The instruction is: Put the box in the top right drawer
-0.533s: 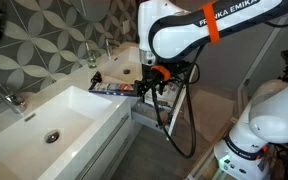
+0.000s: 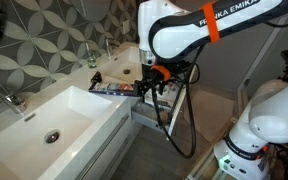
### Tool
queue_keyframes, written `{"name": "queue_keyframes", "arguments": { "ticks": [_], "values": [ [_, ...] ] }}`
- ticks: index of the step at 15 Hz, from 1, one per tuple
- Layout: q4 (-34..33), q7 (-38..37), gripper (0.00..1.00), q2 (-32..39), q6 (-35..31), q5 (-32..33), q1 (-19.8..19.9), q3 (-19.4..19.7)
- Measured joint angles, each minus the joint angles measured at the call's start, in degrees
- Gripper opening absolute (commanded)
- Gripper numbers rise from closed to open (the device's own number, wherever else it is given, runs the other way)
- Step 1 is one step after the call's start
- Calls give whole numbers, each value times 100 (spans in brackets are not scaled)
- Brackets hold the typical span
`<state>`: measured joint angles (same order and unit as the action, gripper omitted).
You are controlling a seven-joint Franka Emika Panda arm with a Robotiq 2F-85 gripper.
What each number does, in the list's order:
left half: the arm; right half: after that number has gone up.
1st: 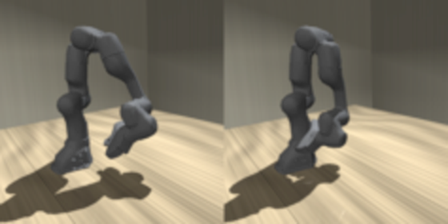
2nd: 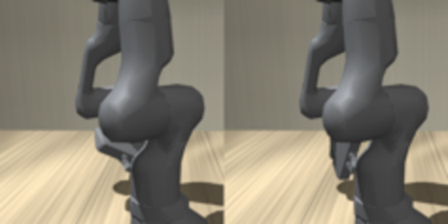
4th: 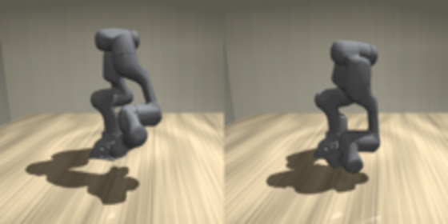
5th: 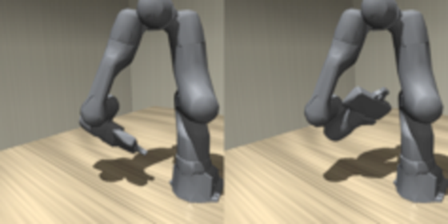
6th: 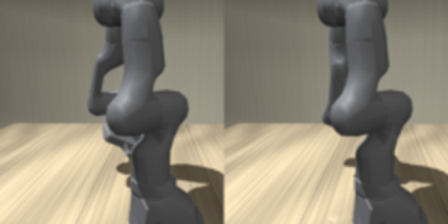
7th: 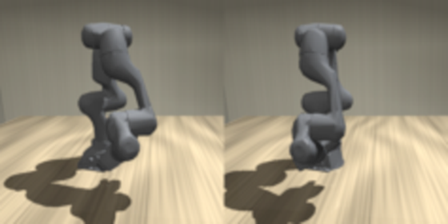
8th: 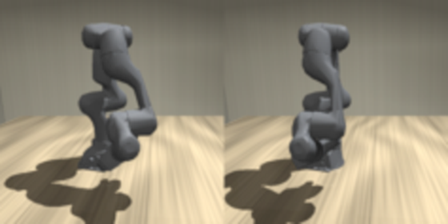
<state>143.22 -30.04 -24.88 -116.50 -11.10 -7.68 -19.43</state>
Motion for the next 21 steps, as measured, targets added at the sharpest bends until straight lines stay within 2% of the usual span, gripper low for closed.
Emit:
{"name": "queue_keyframes", "arguments": {
  "ticks": [3, 6, 11, 14, 18, 21],
  "values": [
    [-23, -230, 100, 16, 123, 272, 17, -24],
    [-169, -1068, 100, 238, 348, 1093, 160, -251],
    [-741, -2710, 100, 1178, 811, 2686, 208, -720],
    [-1214, -3687, 100, 1905, 1421, 3698, -22, -878],
    [-1783, -4498, 100, 2846, 2427, 4937, -552, -785],
    [-2043, -4703, 100, 3281, 2718, 5251, -722, -681]
  ]
}}
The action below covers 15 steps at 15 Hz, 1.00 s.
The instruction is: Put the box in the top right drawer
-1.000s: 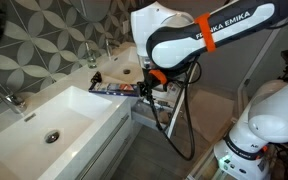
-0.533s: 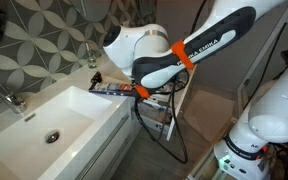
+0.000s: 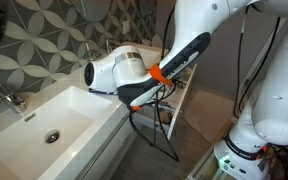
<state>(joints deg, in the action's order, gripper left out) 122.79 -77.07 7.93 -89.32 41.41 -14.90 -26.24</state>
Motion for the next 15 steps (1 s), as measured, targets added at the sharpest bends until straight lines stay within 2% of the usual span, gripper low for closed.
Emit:
{"name": "queue_keyframes", "arguments": {
  "ticks": [4, 7, 15],
  "values": [
    [-76, -6, 100, 53, 25, 30, -4, 20],
    [-75, 0, 100, 81, 21, 143, -199, 209],
    [-182, -7, 100, 897, -252, 1676, -667, 474]
  ]
}}
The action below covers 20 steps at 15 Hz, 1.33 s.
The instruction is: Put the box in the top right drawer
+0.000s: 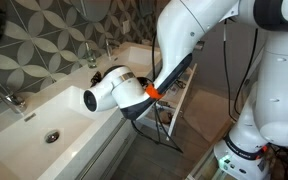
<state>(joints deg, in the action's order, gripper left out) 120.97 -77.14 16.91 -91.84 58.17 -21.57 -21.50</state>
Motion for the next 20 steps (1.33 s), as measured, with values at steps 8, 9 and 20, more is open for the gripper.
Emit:
{"name": "queue_keyframes", "arguments": {
  "ticks": [8, 9, 20],
  "values": [
    [-449, -6, 100, 907, -315, 1094, -187, 210],
    [-489, 2, 100, 1011, -323, 1172, -202, 224],
    [-732, 173, 100, 1612, -173, 1532, -271, 308]
  ]
}}
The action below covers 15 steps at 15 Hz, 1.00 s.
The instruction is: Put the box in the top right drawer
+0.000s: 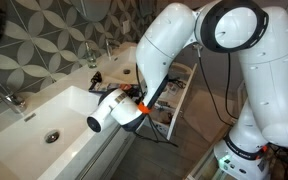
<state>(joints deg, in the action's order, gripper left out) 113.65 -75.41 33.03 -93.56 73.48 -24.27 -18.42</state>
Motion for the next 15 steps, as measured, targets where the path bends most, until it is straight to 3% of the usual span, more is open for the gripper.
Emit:
{"name": "queue_keyframes", "arguments": {
  "ticks": [5, 9, 10, 15],
  "values": [
    [-29, 404, 99, 0, 484, 3, -40, 9],
    [-29, 617, 75, 33, 859, 100, -156, 42],
    [-30, 619, 73, 57, 962, 170, -183, 56],
    [-34, 618, 79, 260, 1223, 497, -221, 140]
  ]
}}
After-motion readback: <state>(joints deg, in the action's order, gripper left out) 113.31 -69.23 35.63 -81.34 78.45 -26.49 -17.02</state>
